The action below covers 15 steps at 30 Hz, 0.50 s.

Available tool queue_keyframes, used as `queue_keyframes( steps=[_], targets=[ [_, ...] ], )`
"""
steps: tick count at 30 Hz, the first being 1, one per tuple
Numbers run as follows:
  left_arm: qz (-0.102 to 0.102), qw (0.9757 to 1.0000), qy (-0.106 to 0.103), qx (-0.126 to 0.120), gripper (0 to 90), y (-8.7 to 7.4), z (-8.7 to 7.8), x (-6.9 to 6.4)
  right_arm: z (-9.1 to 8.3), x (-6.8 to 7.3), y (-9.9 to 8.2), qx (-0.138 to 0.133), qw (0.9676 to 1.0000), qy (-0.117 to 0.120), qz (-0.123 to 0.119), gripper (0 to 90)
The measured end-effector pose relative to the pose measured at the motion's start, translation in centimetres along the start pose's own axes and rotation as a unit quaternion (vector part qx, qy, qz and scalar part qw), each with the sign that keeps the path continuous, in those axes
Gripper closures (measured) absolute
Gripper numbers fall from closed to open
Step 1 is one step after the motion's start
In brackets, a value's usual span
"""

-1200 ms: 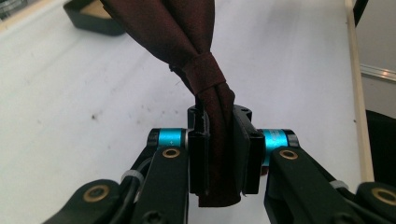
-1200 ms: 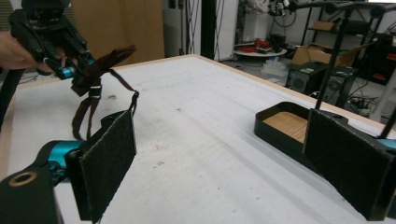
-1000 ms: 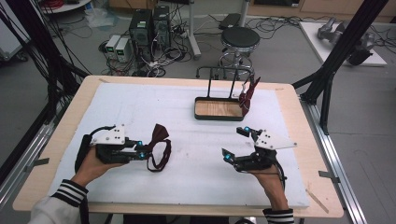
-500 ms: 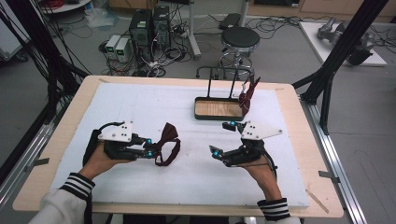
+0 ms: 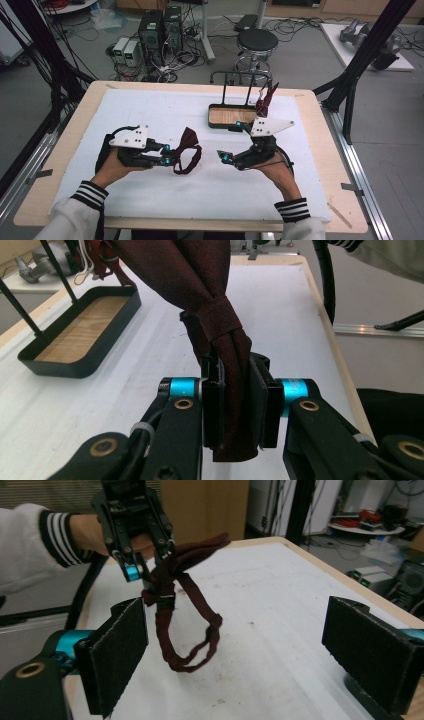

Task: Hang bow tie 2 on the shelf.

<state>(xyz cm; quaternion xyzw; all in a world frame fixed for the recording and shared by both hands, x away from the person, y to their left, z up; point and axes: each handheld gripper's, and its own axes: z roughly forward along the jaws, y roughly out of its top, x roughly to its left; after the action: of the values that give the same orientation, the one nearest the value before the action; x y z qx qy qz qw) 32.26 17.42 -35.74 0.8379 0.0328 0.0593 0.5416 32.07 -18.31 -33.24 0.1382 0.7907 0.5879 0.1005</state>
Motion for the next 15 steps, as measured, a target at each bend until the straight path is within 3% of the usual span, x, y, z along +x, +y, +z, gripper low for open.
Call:
queue_keyframes(
  steps=[15],
  targets=[
    [0.011,0.9995,-0.029,0.002,77.8,0.6,1.6,0.0,2.2,-0.1,1.2,0.018,0.9973,0.068,-0.020,15.3]
  ],
)
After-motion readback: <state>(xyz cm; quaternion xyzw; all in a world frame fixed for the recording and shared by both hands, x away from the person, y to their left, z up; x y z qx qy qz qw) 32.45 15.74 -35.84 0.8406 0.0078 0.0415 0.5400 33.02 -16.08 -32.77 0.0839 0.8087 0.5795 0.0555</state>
